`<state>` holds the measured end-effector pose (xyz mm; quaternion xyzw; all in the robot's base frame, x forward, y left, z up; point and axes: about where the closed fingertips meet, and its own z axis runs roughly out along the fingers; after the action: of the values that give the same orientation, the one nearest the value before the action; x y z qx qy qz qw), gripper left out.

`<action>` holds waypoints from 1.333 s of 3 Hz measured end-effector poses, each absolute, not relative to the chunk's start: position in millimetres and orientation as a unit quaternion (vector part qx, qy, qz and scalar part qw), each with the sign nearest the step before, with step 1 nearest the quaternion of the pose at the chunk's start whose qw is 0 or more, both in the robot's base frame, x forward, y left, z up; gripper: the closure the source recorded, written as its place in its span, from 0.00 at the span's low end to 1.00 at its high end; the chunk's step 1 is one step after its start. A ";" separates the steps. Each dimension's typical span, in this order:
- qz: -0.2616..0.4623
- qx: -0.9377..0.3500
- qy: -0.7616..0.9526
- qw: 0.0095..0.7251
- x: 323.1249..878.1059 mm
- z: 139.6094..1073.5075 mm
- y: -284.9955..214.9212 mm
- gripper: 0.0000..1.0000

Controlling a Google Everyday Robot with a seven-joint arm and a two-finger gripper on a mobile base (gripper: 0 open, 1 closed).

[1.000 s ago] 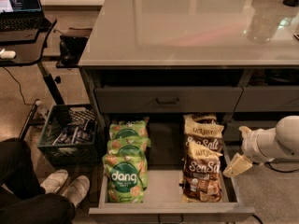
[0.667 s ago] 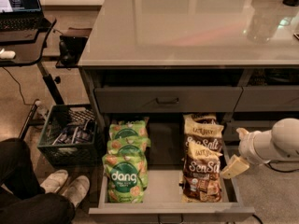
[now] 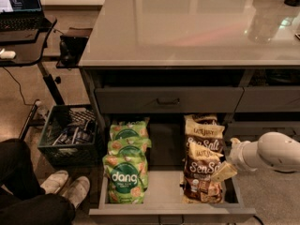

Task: Pick brown chip bag from middle drawer and place on counter

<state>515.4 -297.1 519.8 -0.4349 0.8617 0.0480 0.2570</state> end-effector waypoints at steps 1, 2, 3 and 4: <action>0.059 -0.424 0.869 0.250 519.8 495.2 -291.0 0.00; 0.074 -0.423 0.871 0.239 517.9 476.5 -279.8 0.00; 0.089 -0.429 0.870 0.228 515.0 461.7 -266.0 0.00; 0.098 -0.433 0.869 0.217 514.1 449.2 -256.9 0.00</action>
Offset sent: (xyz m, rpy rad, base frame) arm 0.0013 0.0271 -0.0625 0.0512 0.0928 -0.0116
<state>514.1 -256.9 449.2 -0.4334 0.8690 0.0984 0.2174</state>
